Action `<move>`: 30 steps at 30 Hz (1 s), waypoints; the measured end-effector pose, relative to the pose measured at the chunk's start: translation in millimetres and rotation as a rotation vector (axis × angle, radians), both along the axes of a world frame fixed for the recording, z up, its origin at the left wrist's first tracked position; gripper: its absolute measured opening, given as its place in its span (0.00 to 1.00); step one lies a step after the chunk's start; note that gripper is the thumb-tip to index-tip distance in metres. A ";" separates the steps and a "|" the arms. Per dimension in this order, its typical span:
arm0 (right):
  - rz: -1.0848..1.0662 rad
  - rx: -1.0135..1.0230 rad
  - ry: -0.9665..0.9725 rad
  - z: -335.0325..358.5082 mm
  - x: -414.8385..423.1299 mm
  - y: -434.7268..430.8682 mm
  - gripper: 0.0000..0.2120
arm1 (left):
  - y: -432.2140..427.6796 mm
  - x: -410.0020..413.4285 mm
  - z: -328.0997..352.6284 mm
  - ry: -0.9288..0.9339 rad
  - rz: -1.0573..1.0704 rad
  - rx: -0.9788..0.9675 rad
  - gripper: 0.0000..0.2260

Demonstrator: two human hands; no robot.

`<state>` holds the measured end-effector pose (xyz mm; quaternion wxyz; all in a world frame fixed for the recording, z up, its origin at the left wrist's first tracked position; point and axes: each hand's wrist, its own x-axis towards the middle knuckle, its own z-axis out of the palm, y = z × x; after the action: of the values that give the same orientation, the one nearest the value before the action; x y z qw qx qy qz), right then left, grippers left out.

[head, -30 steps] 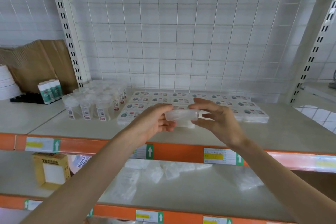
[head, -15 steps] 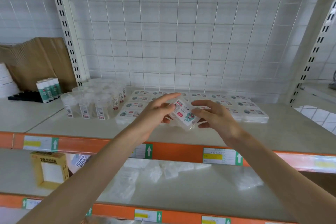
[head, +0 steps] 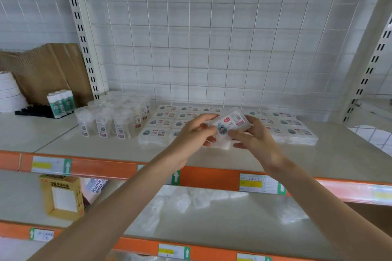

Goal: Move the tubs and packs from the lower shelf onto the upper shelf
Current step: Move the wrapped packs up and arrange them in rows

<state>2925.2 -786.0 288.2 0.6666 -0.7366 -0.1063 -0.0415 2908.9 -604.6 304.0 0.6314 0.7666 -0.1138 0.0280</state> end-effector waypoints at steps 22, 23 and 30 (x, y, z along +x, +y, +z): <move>-0.299 -0.825 -0.300 -14.1 8.9 -53.3 0.26 | 14.6 16.9 -39.3 -0.358 0.136 1.074 0.25; -0.297 -0.838 -0.286 -14.6 9.2 -54.6 0.26 | 14.1 18.0 -39.5 -0.358 0.135 1.071 0.25; -0.262 -0.920 -0.243 -16.0 12.1 -51.1 0.27 | 14.2 18.6 -42.4 -0.350 0.141 1.106 0.26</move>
<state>2937.3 -837.1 272.3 0.2441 -0.9517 -0.0971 -0.1591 2927.5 -590.4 261.5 0.1056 0.9720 -0.1627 0.1327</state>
